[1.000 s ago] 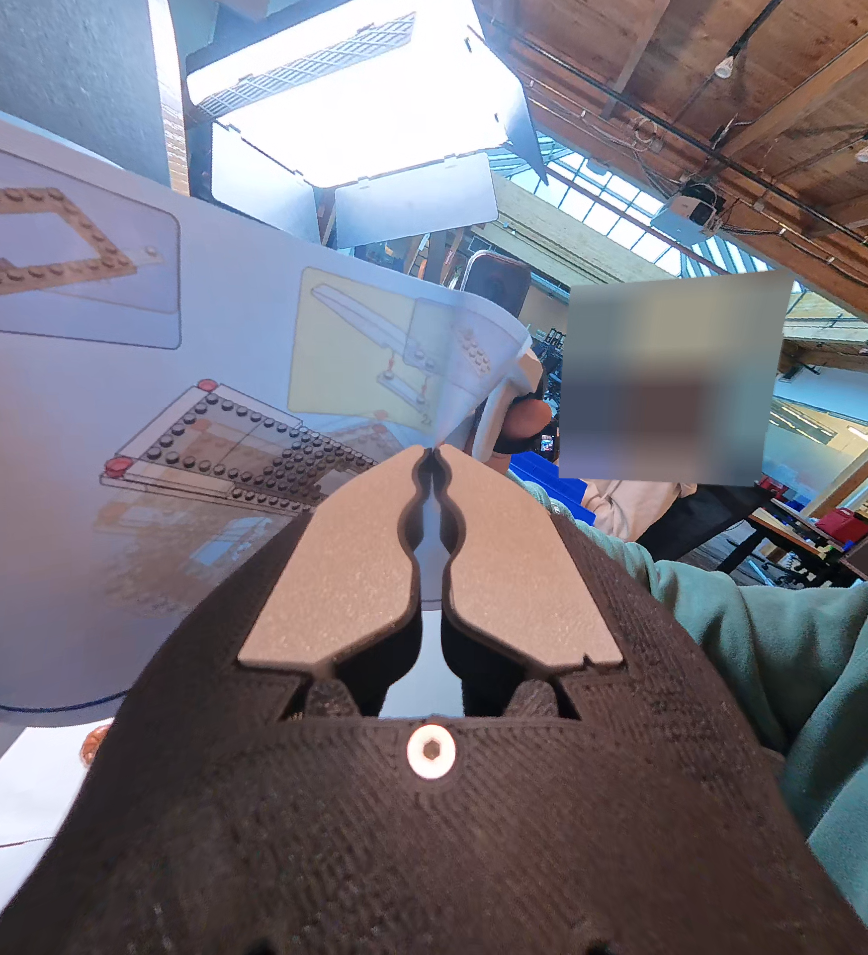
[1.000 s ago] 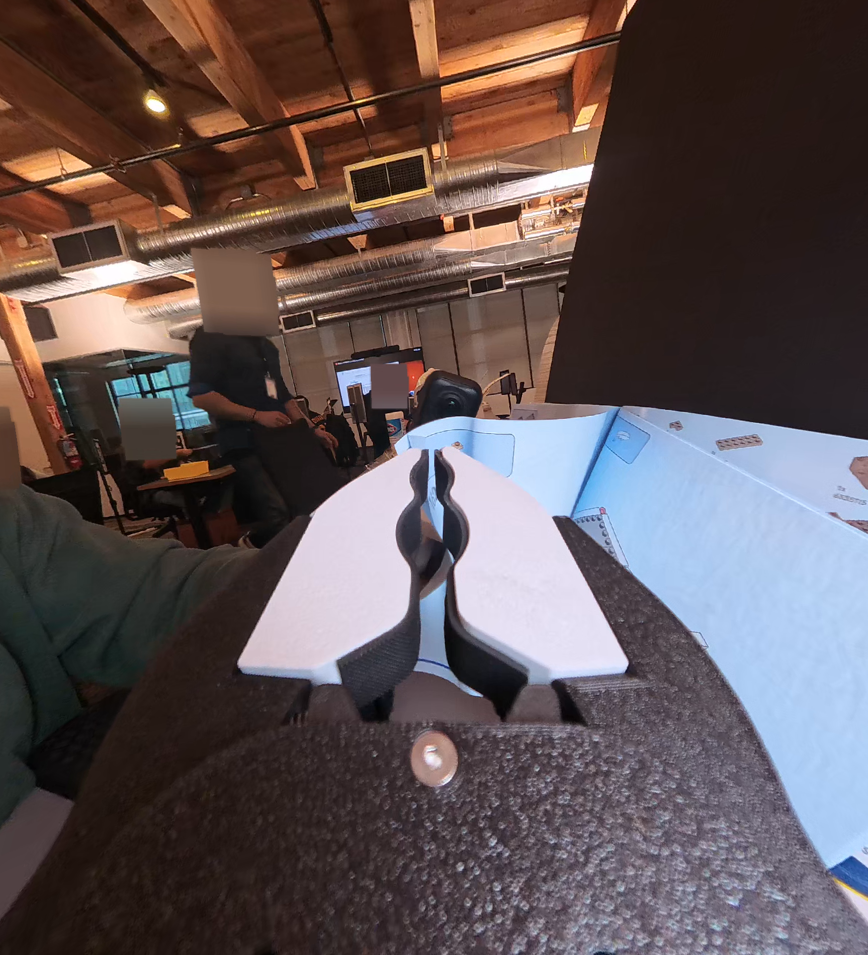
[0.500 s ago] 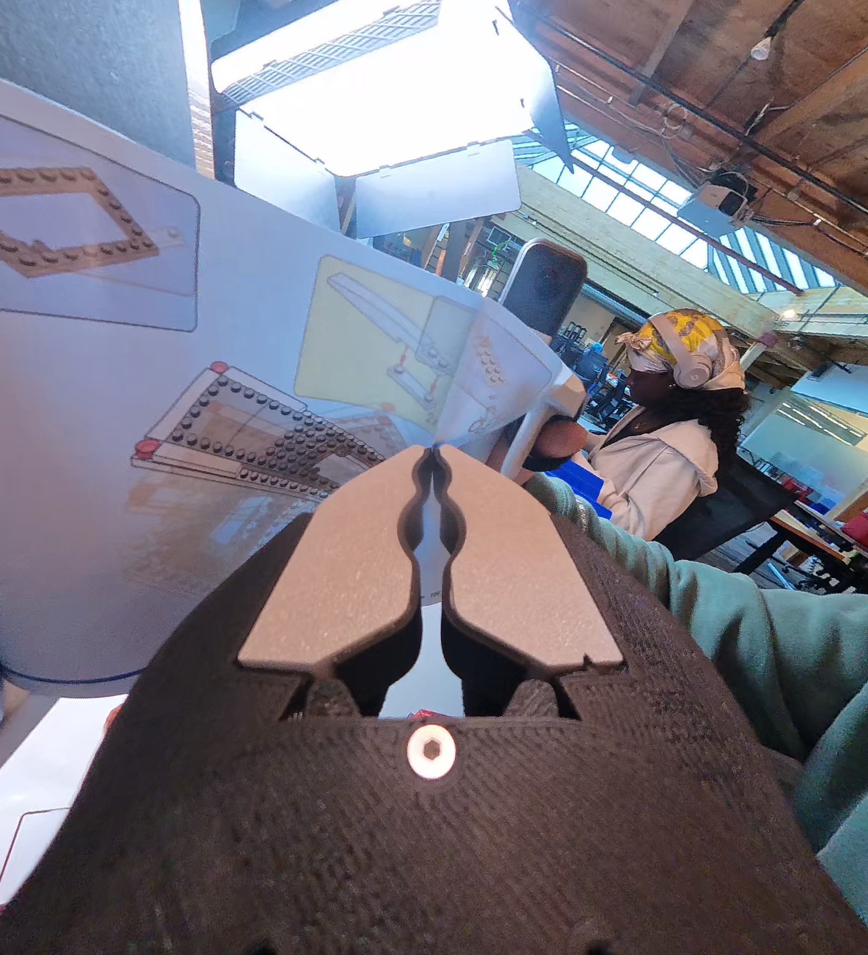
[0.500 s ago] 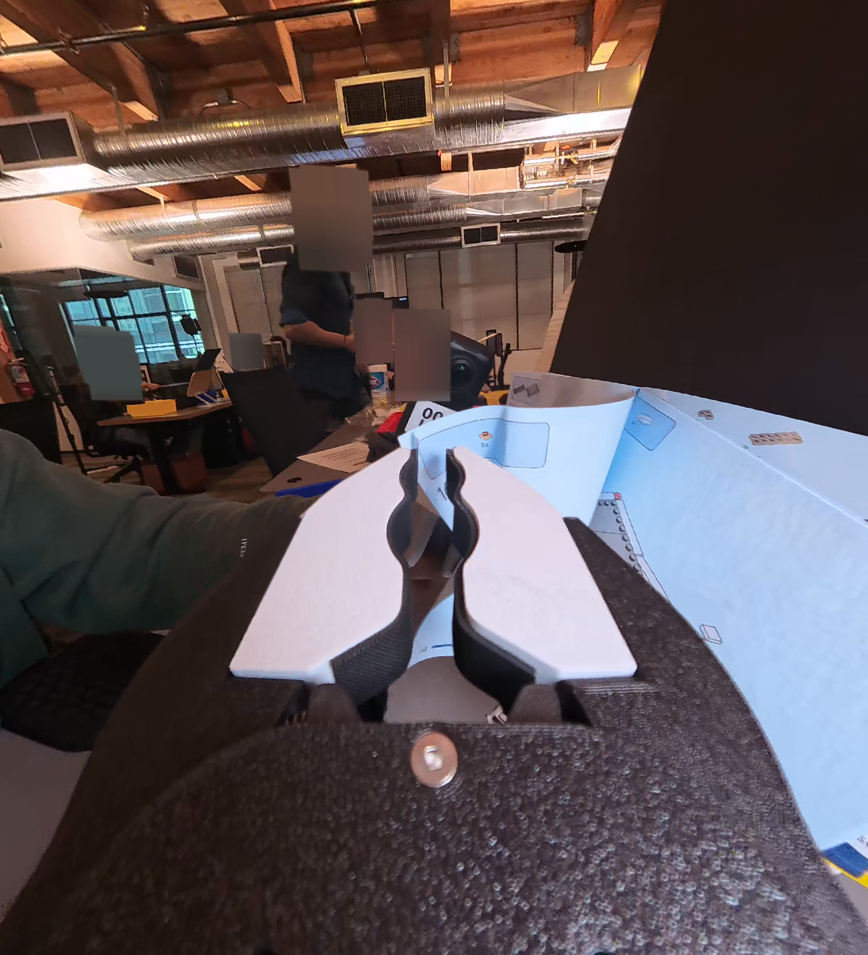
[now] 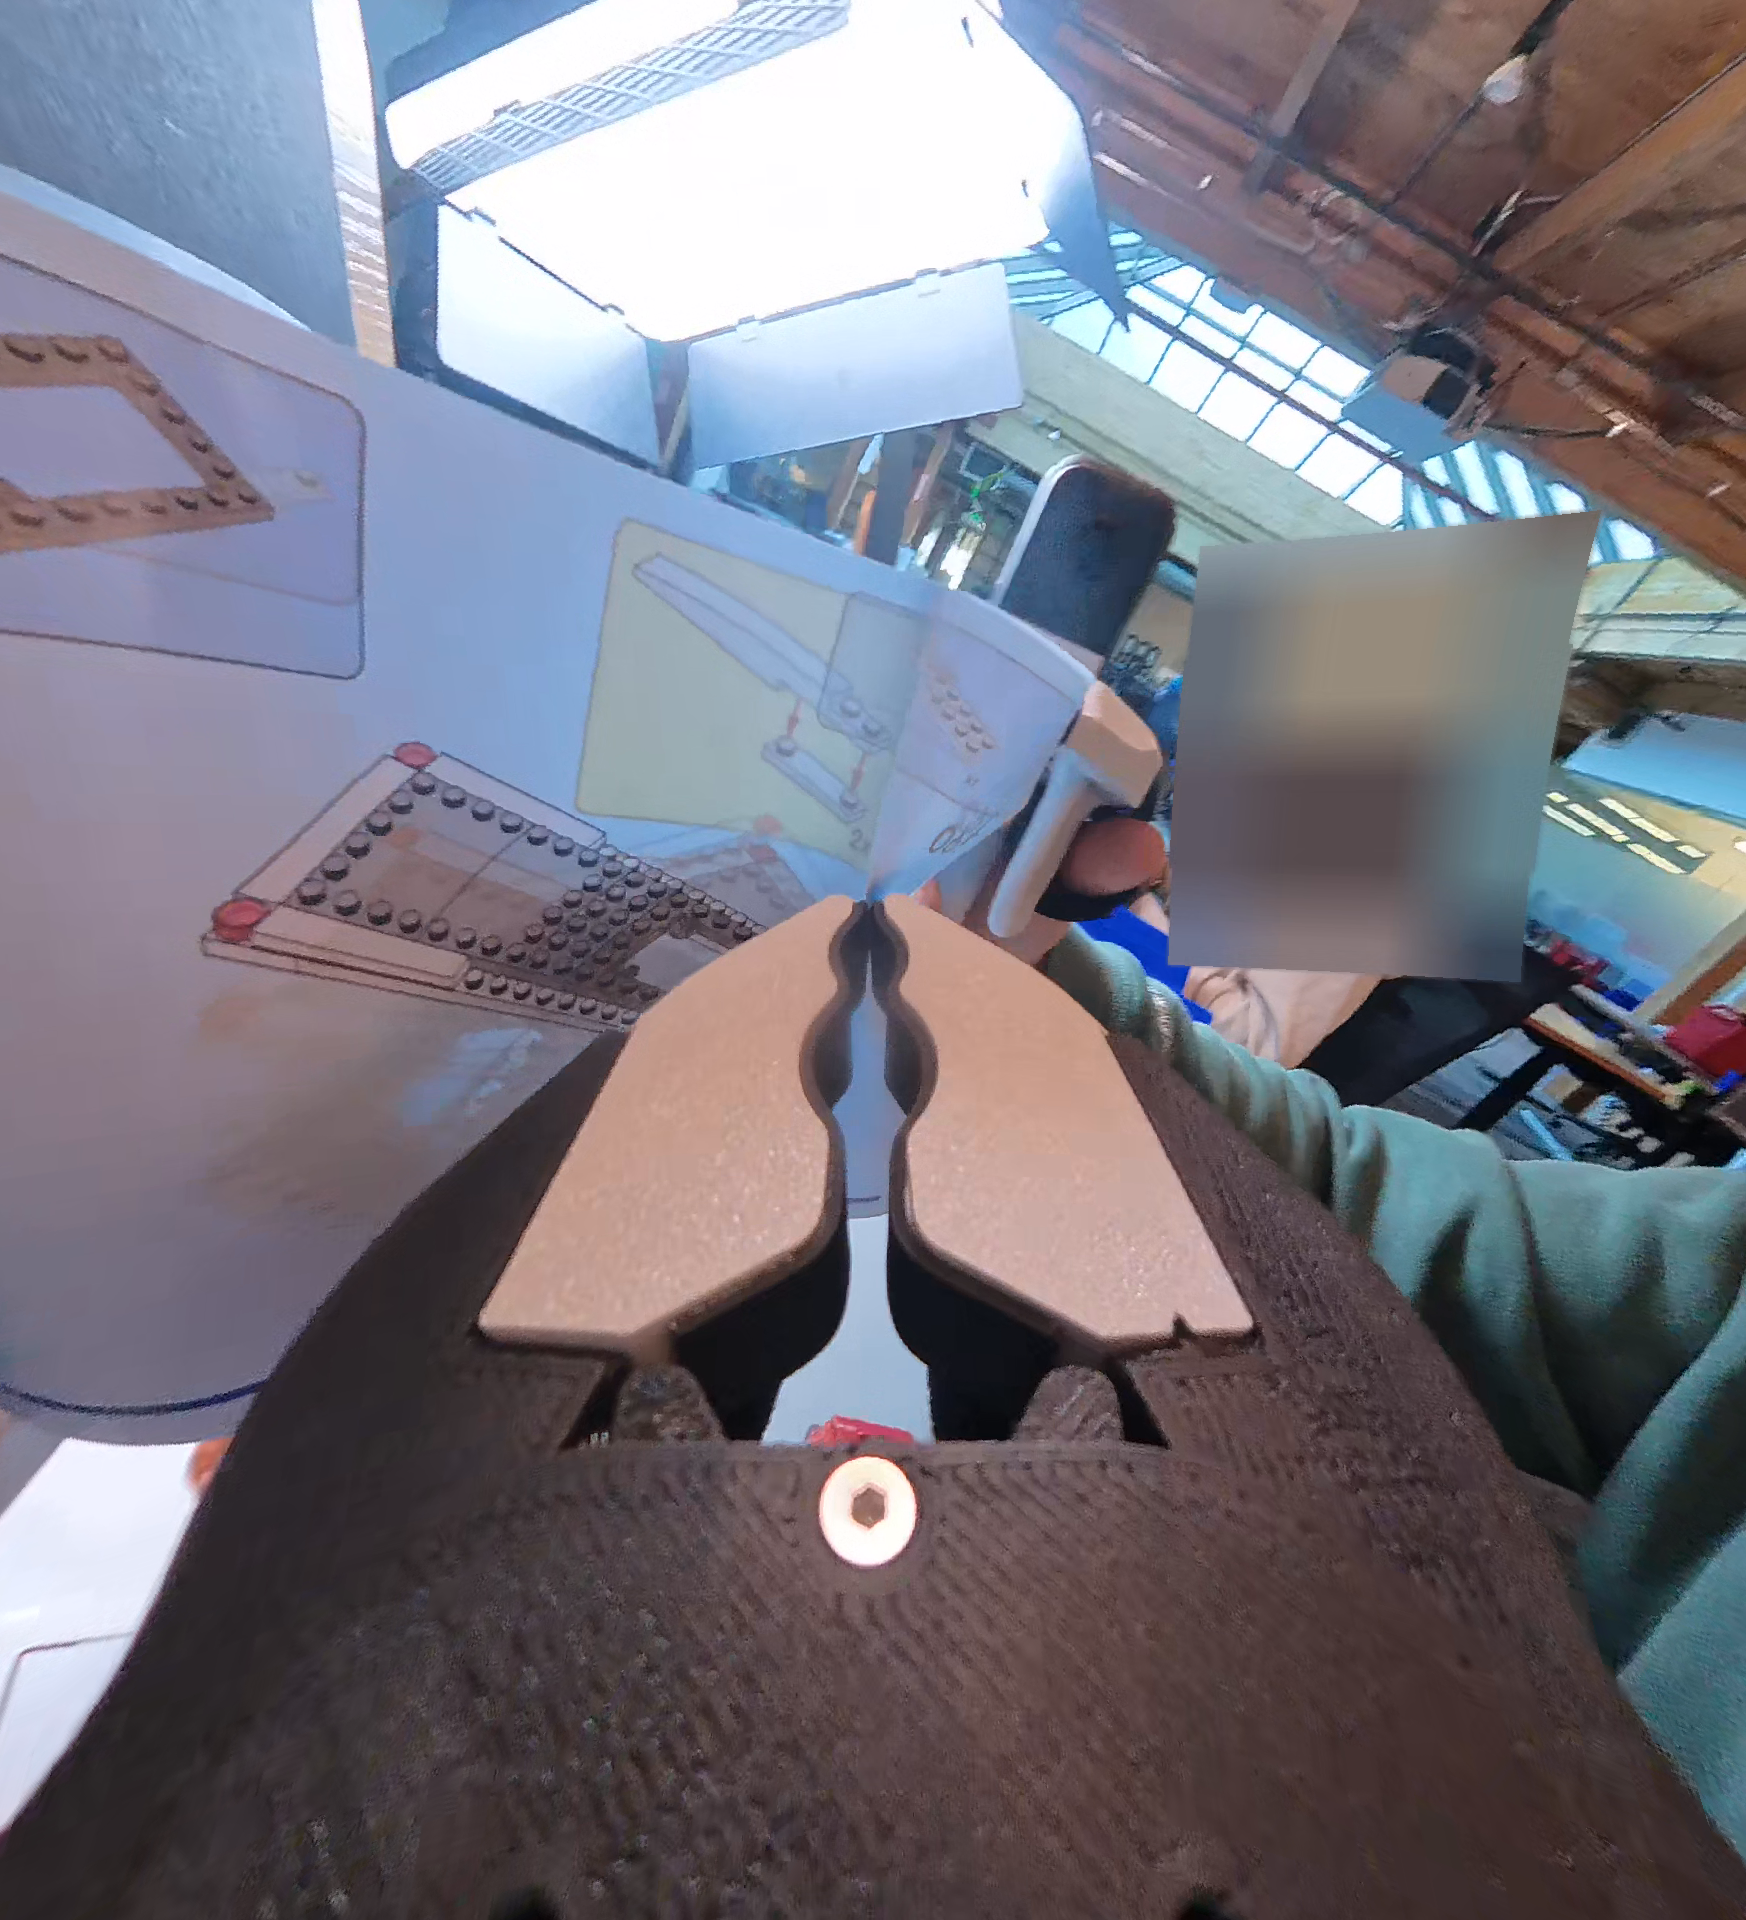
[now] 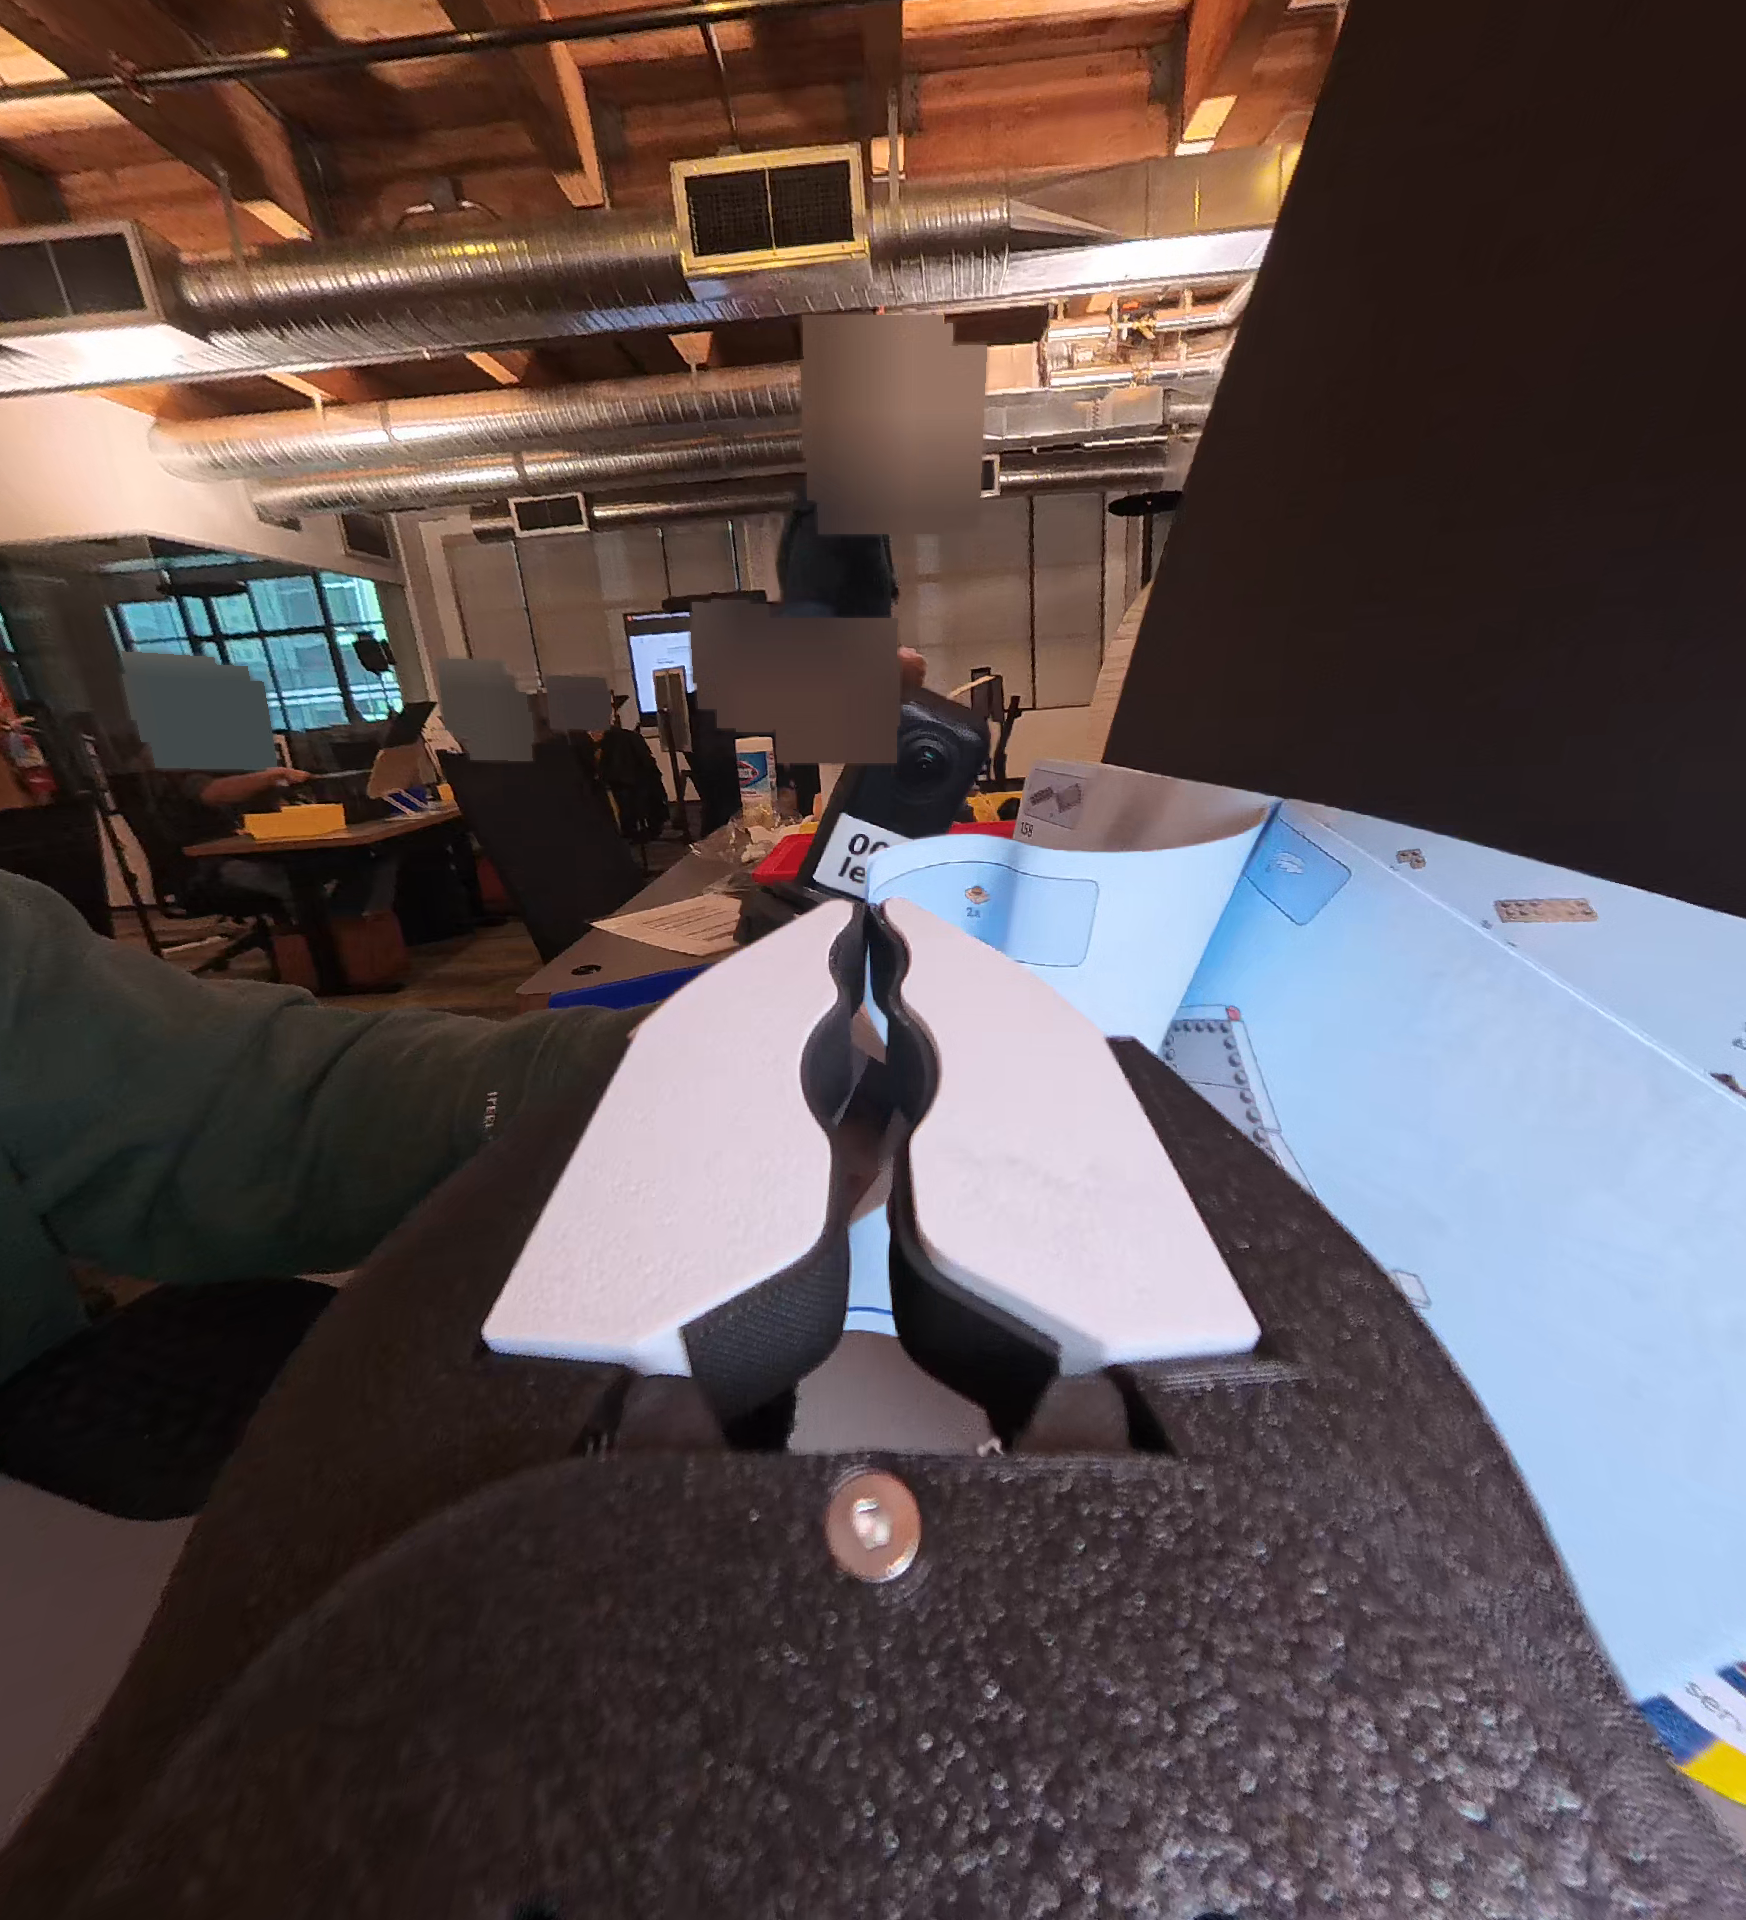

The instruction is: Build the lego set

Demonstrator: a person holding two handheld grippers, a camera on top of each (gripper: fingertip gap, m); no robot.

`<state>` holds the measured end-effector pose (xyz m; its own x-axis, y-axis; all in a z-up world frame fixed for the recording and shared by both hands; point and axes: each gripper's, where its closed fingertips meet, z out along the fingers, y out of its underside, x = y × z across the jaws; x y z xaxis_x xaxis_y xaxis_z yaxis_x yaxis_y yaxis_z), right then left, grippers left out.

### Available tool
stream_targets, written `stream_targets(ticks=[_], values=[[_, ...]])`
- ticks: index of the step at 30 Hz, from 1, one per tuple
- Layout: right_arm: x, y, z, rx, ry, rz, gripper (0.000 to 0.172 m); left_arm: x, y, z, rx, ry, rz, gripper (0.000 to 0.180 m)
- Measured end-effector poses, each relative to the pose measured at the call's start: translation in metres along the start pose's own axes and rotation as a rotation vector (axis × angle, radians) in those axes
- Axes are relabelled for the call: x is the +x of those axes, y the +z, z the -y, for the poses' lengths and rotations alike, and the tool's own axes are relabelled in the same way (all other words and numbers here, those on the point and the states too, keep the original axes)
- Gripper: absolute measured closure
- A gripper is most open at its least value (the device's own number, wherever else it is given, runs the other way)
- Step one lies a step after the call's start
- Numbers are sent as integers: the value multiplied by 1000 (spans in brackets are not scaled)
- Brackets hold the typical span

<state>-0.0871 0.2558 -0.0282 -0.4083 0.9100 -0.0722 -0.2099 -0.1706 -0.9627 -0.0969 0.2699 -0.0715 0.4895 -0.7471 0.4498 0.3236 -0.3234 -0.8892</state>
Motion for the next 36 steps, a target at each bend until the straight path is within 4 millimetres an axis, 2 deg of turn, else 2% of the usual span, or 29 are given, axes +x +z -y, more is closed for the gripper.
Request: stream_targets(ticks=[5, 8, 12, 18, 21, 23, 25, 26, 27, 28, 29, 30, 32, 34, 36], values=[[-2, -4, 3, 49, 87, 68, 172, 11, -3, 2, 21, -39, -103, 180], [4, -8, 3, 60, 108, 63, 172, 14, -7, 7, 58, -71, -152, 180], [18, -9, -4, 20, 90, -13, 172, 13, -14, 11, 78, -58, -149, 180], [39, -17, 1, -21, 62, -136, 172, 12, -36, 33, 155, -29, -120, 180], [57, -25, -1, -86, 33, -229, 172, 9, -49, 42, 167, 11, -76, 180], [78, -37, -2, -128, 22, -338, 172, 7, -63, 49, 186, 22, -53, 180], [108, -56, -8, -213, -19, -516, 172, 1, -82, 57, 220, 28, -9, 180], [129, -72, -12, -280, -51, -664, 172, -4, -92, 61, 237, 31, 23, 180], [152, -96, -16, -368, -91, -869, 172, -9, -102, 63, 250, 36, 58, 180], [167, -123, -13, -453, -170, -1088, 163, -14, -112, 64, 267, 38, 92, 180], [170, -137, 0, -477, -302, -1231, 152, -19, -121, 65, 285, 32, 125, 180], [162, -133, 13, -454, -440, -1259, 151, -24, -129, 66, 306, 24, 155, 180], [132, -97, 24, -379, -573, -1150, 150, -33, -142, 67, 348, 11, 213, 180], [96, -54, 24, -303, -637, -1000, 149, -42, -153, 66, 384, 5, 276, 180], [70, -16, 12, -308, -668, -898, 149, -49, -163, 66, 426, -9, 319, 180]])
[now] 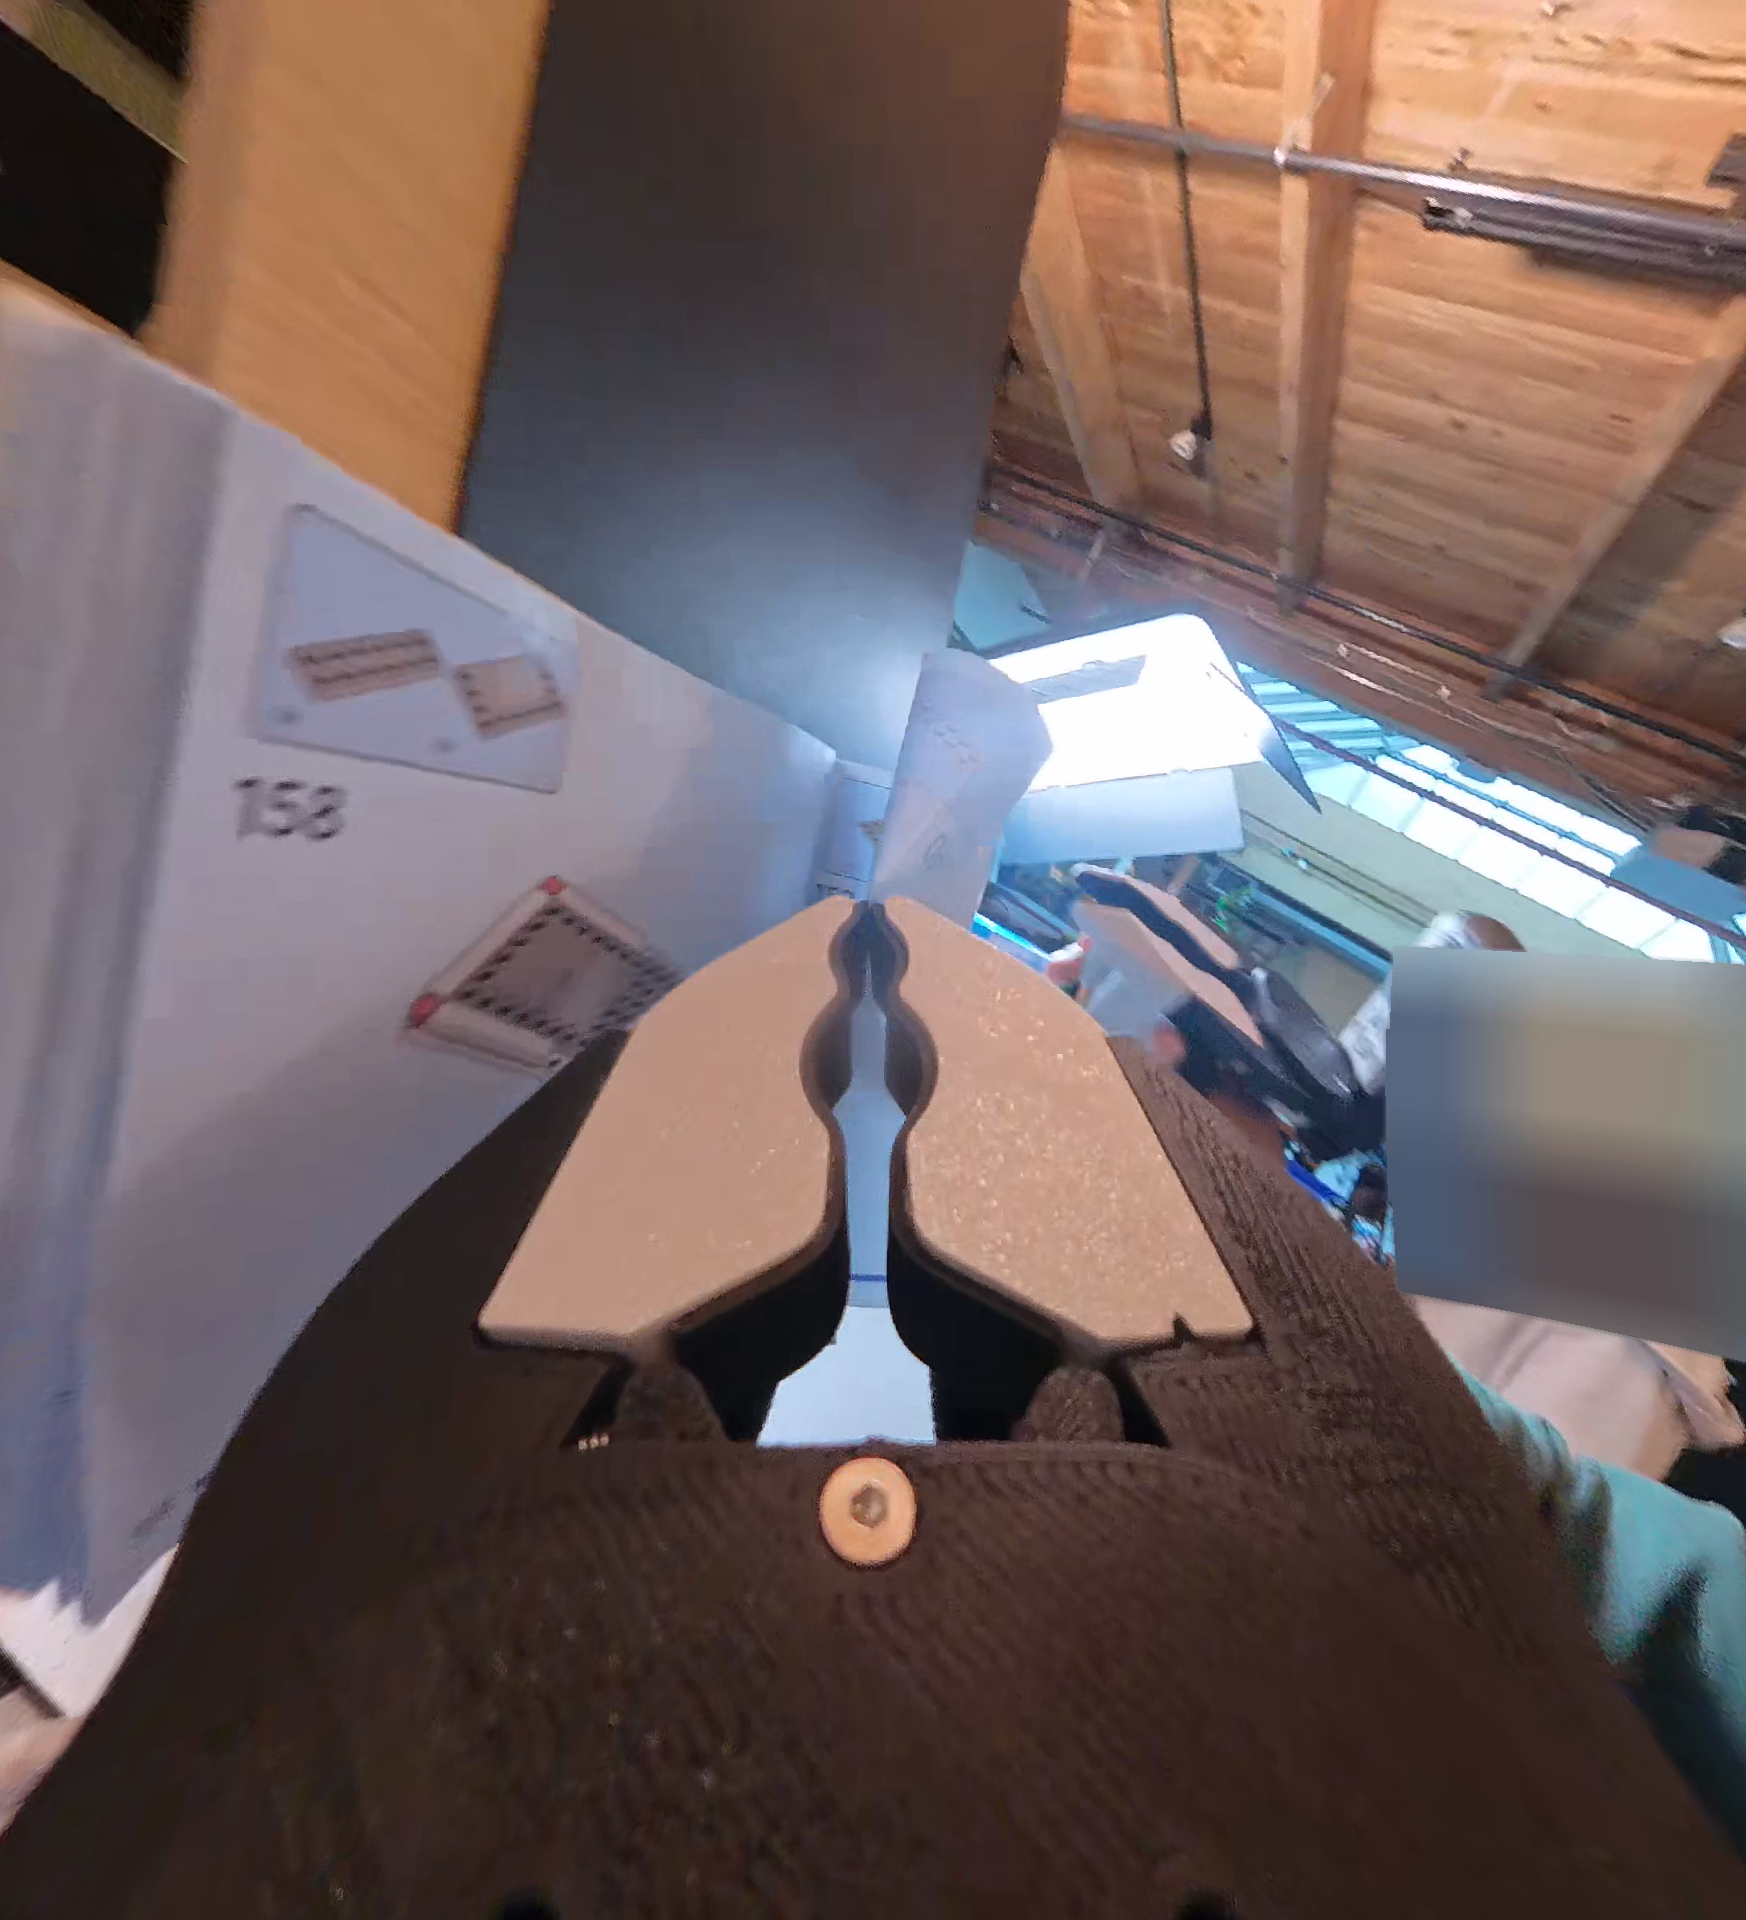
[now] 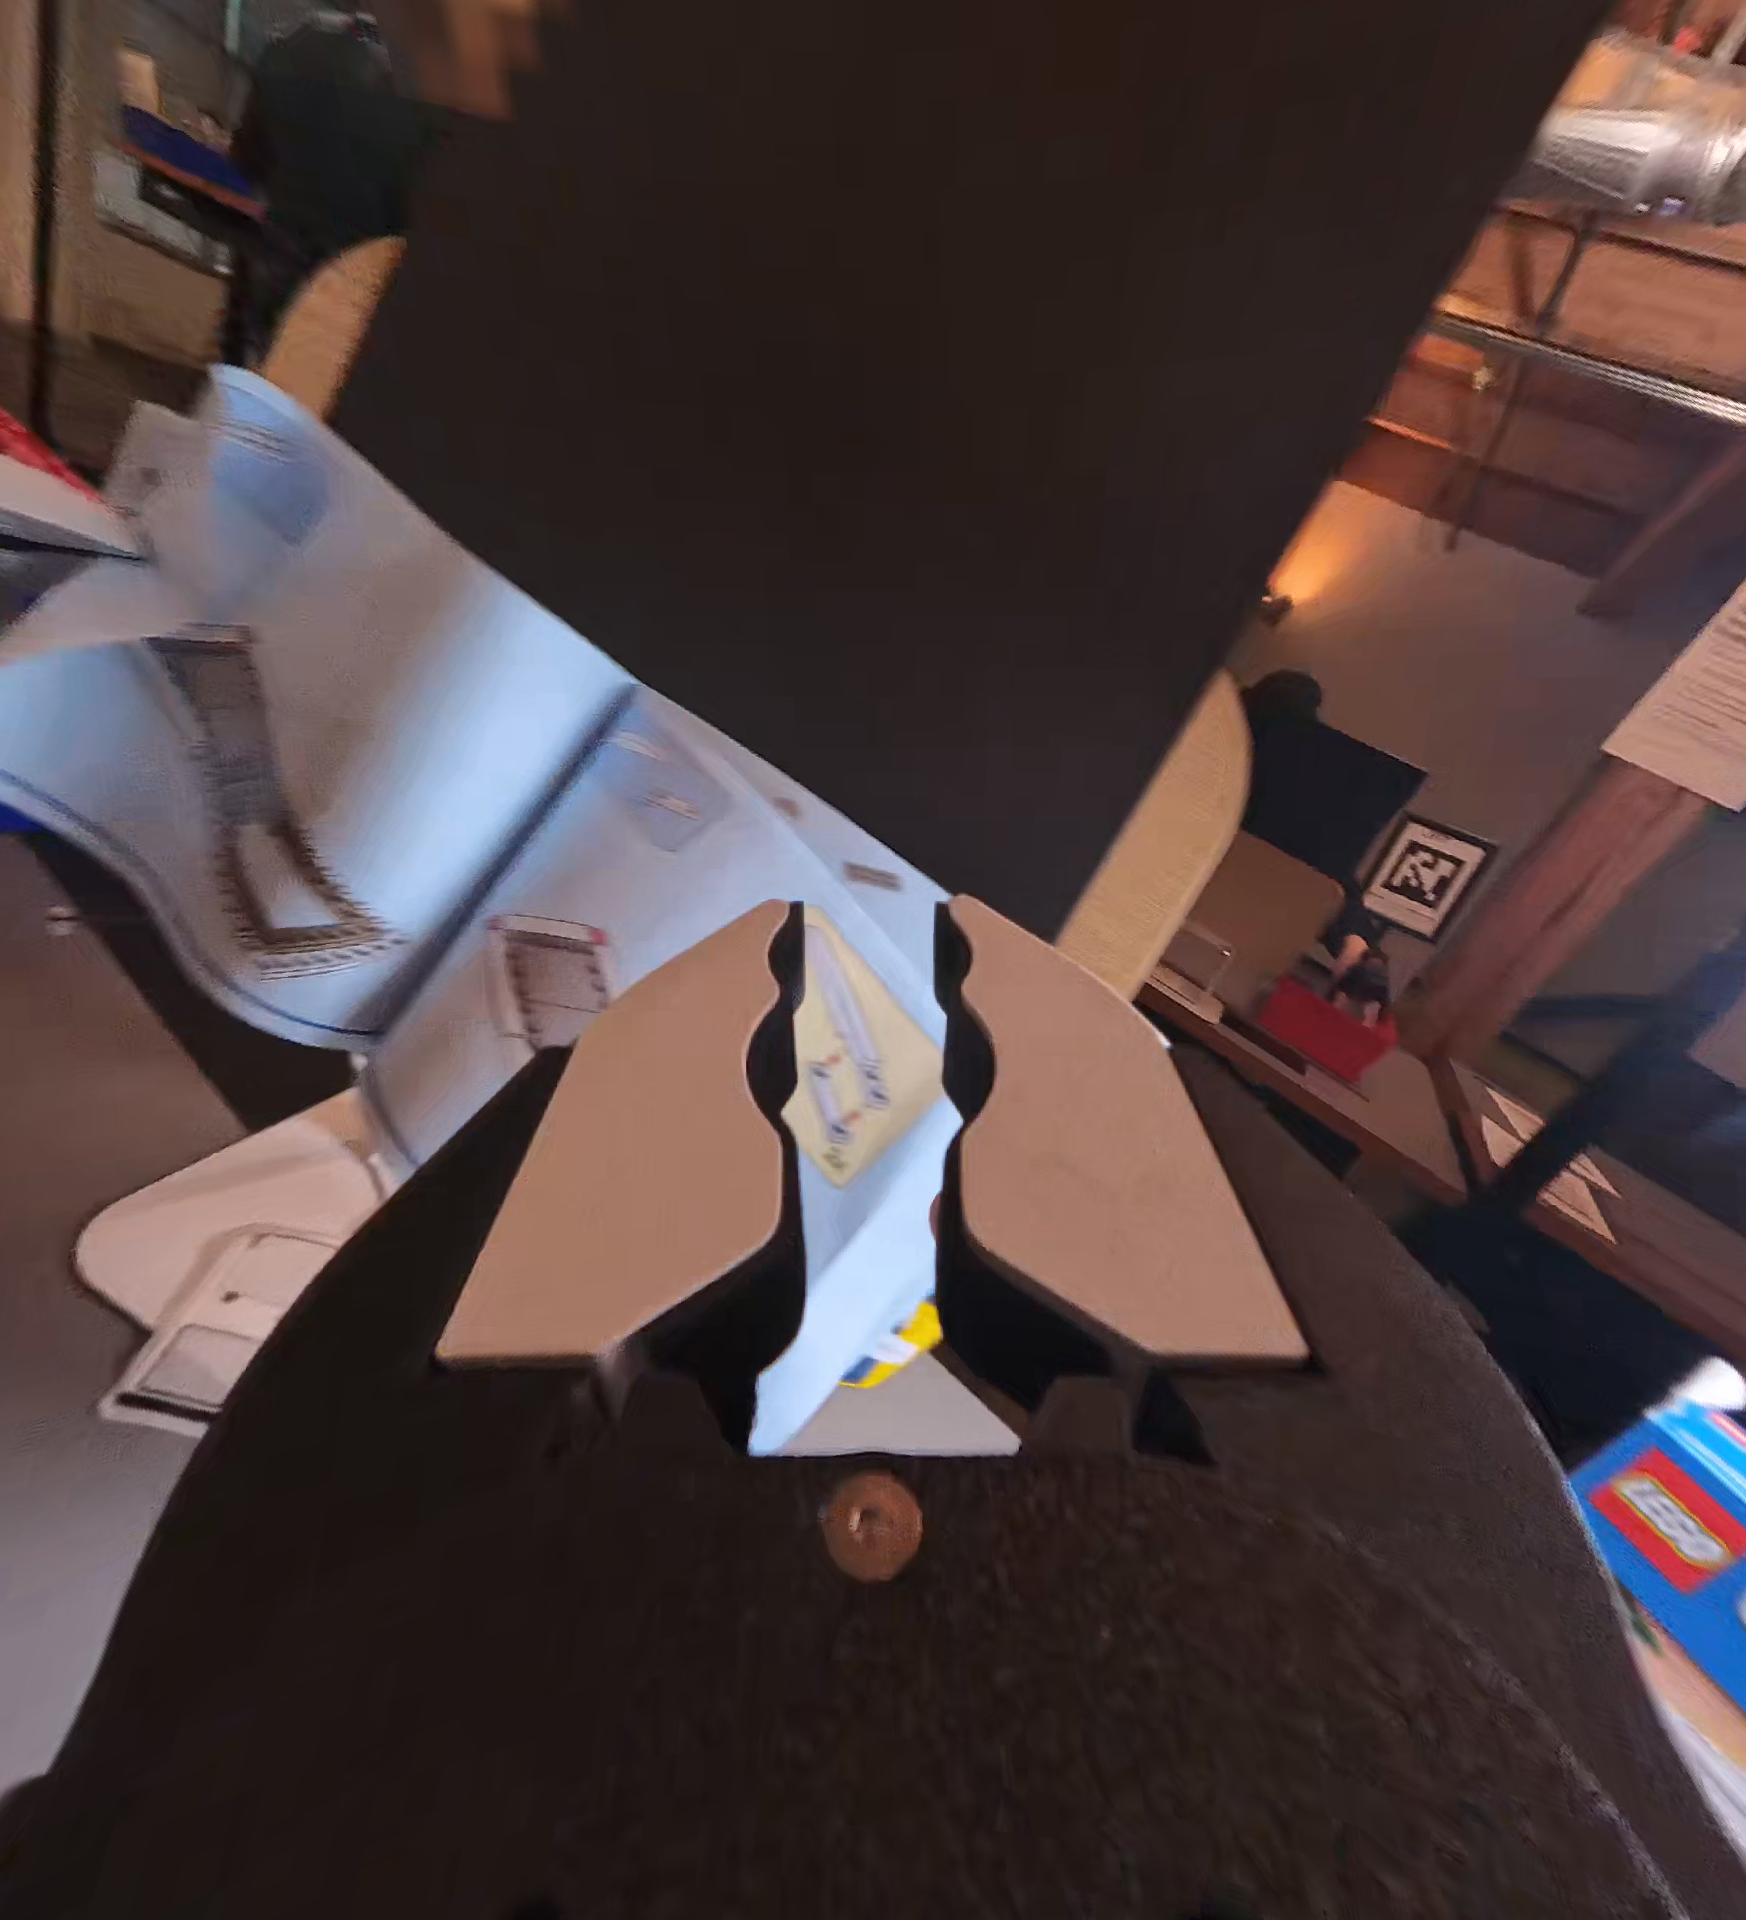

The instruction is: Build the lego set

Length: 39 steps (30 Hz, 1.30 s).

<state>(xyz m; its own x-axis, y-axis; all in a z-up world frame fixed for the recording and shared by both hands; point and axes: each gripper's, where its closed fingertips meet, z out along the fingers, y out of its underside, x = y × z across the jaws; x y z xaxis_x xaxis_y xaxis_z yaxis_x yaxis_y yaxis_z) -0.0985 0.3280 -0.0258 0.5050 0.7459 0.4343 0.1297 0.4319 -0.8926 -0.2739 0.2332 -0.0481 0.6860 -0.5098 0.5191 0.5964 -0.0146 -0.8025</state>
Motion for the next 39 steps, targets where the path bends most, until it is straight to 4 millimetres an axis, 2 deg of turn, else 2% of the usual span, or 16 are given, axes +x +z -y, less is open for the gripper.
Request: stream_targets(ticks=[3, 6, 8, 12, 16, 18, 20, 23, 24, 26, 29, 31, 33, 35, 37, 39], values=[[-60, 11, 8, -9, -39, 118, 149, -12, -11, 6, 56, -12, 66, 180], [-103, 30, -7, -92, -8, 191, 150, -25, -23, 12, 112, -39, 133, 180], [-106, 47, -32, -191, -11, 164, 150, -34, -31, 14, 127, -56, 171, 180], [-61, 65, -66, -288, -38, 35, 151, -45, -41, 12, 110, -94, 205, 180], [-33, 72, -75, -318, -213, -25, 150, -46, -42, 12, 126, -124, 196, 180], [-31, 69, -69, -343, -240, -66, 139, -47, -44, 12, 127, -118, 207, 178], [-46, 64, -38, -213, -224, -55, 137, -46, -45, 13, 132, -118, 205, 178], [-110, 59, -2, -25, -298, 128, 145, -46, -45, 12, 128, -111, 217, 178], [-128, 62, -2, -26, -329, 167, 148, -46, -46, 12, 128, -108, 227, 178], [-141, 76, -16, -113, -368, 150, 147, -49, -50, 14, 139, -107, 263, 179], [-139, 93, -30, -189, -363, 84, 144, -54, -74, 25, 197, -50, 417, 177], [-135, 98, -33, -191, -371, 42, 138, -39, -90, 29, 221, 92, 506, 177], [-131, 99, -35, -191, -358, 10, 131, -15, -84, 6, 127, 192, 499, 177], [-125, 100, -35, -190, -334, -30, 121, -1, -69, -34, 6, 158, 446, 175], [-120, 100, -36, -209, -250, -49, 108, -4, -57, -73, -75, 53, 423, 169], [-116, 100, -37, -227, -202, -75, 99, -21, -50, -101, -94, -77, 432, 159]])
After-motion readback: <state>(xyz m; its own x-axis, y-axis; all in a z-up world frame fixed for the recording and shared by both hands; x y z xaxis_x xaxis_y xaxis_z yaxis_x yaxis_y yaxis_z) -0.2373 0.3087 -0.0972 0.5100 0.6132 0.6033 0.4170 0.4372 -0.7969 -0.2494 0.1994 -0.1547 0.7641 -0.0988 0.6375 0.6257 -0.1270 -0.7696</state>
